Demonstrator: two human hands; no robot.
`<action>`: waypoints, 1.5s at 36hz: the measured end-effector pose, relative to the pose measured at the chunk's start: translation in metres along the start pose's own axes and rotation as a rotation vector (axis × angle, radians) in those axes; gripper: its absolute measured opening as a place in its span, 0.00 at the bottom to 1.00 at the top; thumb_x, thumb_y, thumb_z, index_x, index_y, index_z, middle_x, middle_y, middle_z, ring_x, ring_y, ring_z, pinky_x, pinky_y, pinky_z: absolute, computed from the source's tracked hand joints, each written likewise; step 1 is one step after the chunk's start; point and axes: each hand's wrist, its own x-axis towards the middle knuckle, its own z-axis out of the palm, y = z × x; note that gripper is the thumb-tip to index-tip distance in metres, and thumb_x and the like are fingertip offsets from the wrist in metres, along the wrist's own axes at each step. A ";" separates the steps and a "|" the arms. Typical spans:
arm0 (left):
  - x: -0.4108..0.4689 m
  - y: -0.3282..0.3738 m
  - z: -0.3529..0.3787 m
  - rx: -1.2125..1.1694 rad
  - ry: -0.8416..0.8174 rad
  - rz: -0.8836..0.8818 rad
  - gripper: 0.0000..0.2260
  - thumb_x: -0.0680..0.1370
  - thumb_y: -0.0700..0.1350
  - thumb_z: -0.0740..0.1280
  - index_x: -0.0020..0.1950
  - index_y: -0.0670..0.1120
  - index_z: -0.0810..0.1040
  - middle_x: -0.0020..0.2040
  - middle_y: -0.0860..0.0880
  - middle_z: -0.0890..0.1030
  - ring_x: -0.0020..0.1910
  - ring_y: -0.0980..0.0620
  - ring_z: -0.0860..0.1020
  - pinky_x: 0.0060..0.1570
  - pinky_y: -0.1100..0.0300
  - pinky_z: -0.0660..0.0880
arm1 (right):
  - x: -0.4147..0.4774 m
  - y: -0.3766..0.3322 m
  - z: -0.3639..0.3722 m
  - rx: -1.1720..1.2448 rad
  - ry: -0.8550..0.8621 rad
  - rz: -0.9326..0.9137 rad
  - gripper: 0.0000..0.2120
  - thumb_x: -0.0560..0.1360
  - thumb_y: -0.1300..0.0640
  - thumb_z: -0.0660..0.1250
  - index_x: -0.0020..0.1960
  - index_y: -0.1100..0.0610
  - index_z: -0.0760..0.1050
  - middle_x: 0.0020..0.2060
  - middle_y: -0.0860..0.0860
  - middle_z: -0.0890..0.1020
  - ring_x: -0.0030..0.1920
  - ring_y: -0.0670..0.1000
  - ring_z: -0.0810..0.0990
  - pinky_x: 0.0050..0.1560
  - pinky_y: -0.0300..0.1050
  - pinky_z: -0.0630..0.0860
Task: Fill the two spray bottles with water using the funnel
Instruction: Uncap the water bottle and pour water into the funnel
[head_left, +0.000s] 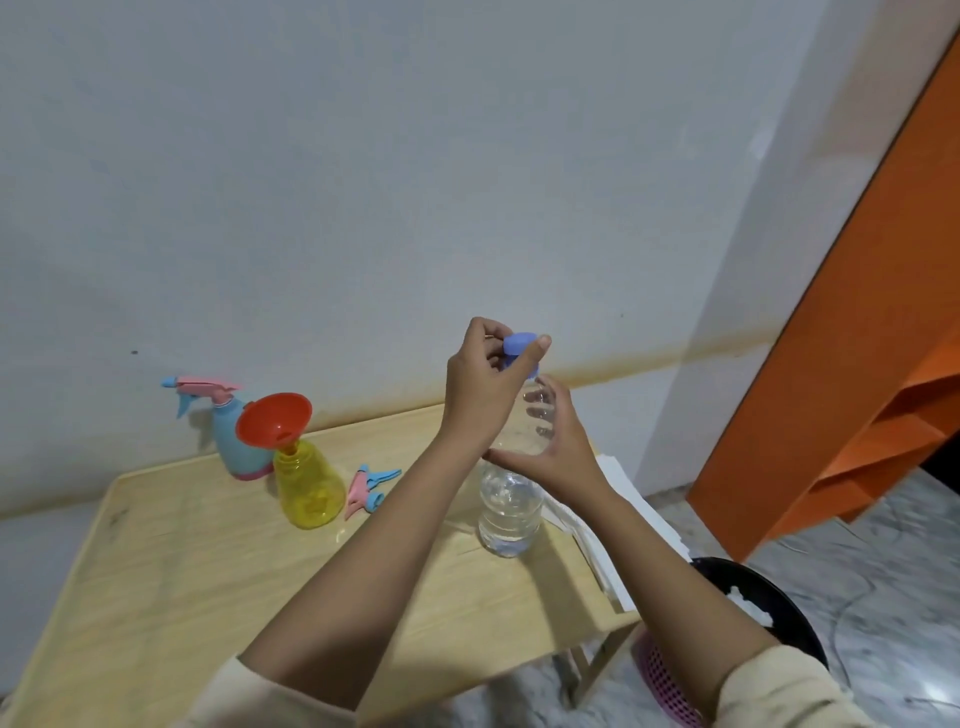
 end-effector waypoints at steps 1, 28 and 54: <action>0.000 0.001 -0.001 -0.044 0.011 -0.005 0.12 0.72 0.49 0.73 0.46 0.47 0.72 0.42 0.47 0.82 0.42 0.50 0.80 0.43 0.60 0.75 | 0.000 0.000 0.000 0.003 0.000 0.004 0.46 0.58 0.52 0.82 0.67 0.45 0.59 0.61 0.44 0.69 0.60 0.43 0.71 0.58 0.40 0.70; -0.153 -0.250 -0.071 0.492 0.092 -0.356 0.14 0.67 0.32 0.75 0.52 0.36 0.79 0.49 0.42 0.79 0.50 0.42 0.77 0.51 0.64 0.66 | -0.011 0.012 0.009 0.134 0.021 0.019 0.52 0.58 0.48 0.79 0.74 0.48 0.53 0.69 0.47 0.66 0.69 0.45 0.67 0.71 0.50 0.65; -0.060 -0.069 -0.001 0.327 -0.141 -0.037 0.46 0.70 0.56 0.73 0.66 0.76 0.37 0.69 0.59 0.61 0.59 0.67 0.64 0.54 0.67 0.65 | -0.029 0.075 0.034 0.054 0.030 0.175 0.41 0.56 0.49 0.77 0.64 0.46 0.61 0.55 0.35 0.73 0.58 0.36 0.74 0.50 0.25 0.70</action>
